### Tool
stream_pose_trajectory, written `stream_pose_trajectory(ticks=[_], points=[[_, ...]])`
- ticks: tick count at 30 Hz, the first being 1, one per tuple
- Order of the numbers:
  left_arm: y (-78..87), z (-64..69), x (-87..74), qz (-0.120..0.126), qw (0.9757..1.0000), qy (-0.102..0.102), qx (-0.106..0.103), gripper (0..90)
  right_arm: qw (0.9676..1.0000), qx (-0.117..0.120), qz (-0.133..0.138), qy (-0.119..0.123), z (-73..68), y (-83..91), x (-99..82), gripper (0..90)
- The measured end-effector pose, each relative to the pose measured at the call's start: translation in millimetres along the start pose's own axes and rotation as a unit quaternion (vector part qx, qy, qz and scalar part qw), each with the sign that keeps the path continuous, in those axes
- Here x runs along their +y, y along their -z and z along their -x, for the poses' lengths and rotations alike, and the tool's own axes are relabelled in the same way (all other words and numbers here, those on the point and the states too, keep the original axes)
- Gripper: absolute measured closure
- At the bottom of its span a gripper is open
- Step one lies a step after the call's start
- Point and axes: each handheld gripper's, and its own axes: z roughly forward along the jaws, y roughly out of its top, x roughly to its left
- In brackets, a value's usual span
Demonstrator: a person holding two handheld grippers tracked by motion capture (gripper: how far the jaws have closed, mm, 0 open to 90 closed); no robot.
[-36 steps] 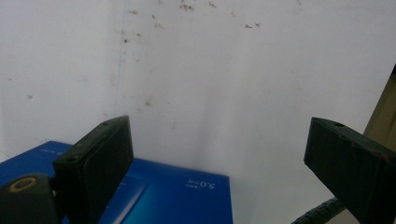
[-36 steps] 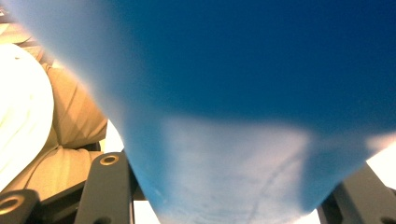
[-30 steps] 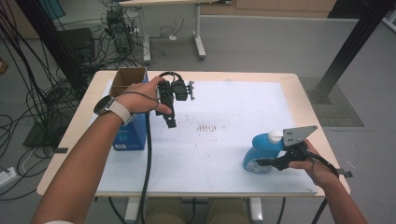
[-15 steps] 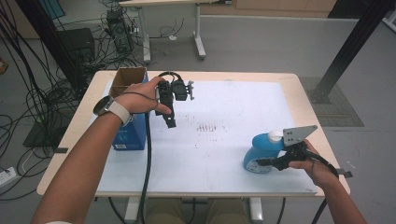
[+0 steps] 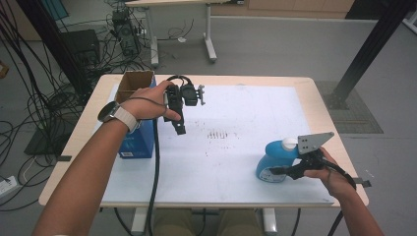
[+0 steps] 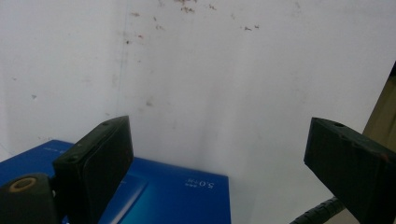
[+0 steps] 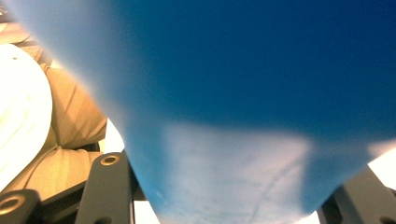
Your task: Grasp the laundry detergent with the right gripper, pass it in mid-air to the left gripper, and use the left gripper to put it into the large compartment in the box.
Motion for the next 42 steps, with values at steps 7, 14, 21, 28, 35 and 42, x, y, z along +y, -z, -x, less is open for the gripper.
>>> stream_pose_trajectory(ticks=[7,14,21,28,35,42], points=[[5.1,3.9,1.4,0.001,1.0,-0.006,0.005,8.7,0.9999,0.0,0.006,-0.011,-0.4,0.8,-0.7,43.2],[12.4,8.8,1.4,0.001,0.9999,-0.008,0.01,8.6,0.9998,0.006,0.012,-0.018,-1.9,4.4,6.0,43.2],[24.2,14.2,4.4,0.001,0.9999,-0.009,0.007,8.3,0.9994,0.023,0.003,-0.026,-5.5,8.0,29.3,43.1],[41.8,21.4,8.4,-0.005,0.9999,-0.013,0.006,8.3,0.9993,0.032,-0.003,-0.02,-7.8,7.8,58.3,43.1],[63.3,28.7,11.4,-0.007,0.9996,-0.019,0.019,8.6,0.9993,0.033,-0.013,-0.013,-7.7,4.9,86.2,43.2],[80.4,33.2,15.5,-0.015,0.9994,-0.021,0.024,8.7,0.999,0.037,-0.023,-0.004,-6.5,-1.9,113.2,43.2]])
